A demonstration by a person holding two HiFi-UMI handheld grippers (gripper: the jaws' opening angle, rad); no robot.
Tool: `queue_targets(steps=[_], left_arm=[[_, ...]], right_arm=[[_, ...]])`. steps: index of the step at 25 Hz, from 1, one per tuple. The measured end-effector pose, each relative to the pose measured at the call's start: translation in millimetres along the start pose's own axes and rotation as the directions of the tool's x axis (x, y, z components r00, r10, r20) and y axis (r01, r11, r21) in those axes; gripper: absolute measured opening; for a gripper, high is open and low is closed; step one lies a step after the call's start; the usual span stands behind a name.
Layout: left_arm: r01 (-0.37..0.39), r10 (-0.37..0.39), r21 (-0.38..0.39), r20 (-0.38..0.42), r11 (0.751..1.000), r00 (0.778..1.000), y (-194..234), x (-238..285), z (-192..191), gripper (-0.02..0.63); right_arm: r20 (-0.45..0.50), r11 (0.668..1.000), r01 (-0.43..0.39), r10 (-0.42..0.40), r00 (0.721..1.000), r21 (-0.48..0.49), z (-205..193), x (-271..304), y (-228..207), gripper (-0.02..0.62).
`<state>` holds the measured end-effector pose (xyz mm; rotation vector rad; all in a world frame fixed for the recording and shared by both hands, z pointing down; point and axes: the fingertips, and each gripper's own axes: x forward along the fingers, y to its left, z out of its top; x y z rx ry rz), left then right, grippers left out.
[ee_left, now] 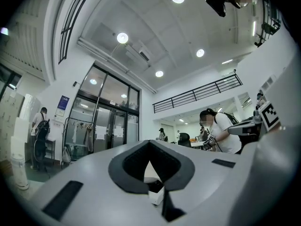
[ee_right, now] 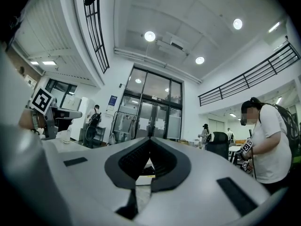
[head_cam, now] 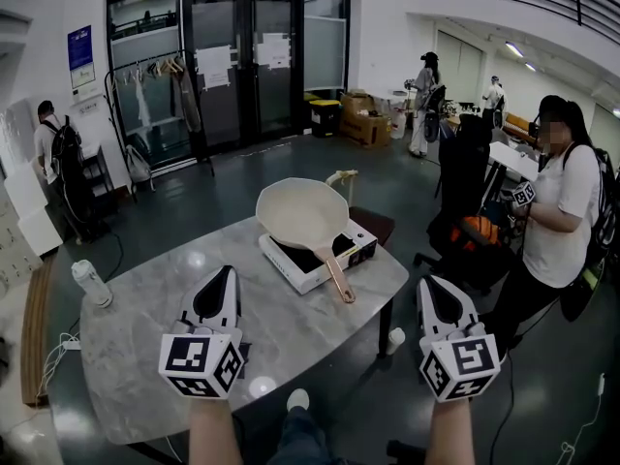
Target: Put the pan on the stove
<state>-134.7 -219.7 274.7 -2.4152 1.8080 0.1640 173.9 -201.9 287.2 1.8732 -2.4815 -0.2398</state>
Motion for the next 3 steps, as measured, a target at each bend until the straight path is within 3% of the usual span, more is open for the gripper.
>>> queue_targets(steps=[3], left_arm=[[0.000,0.000,0.002,0.004,1.000,1.000,-0.5,1.0,1.5,0.011]], right_arm=[[0.002,1.000,-0.005,0.005,1.000,-0.004,0.6,2.0,0.2,0.025]])
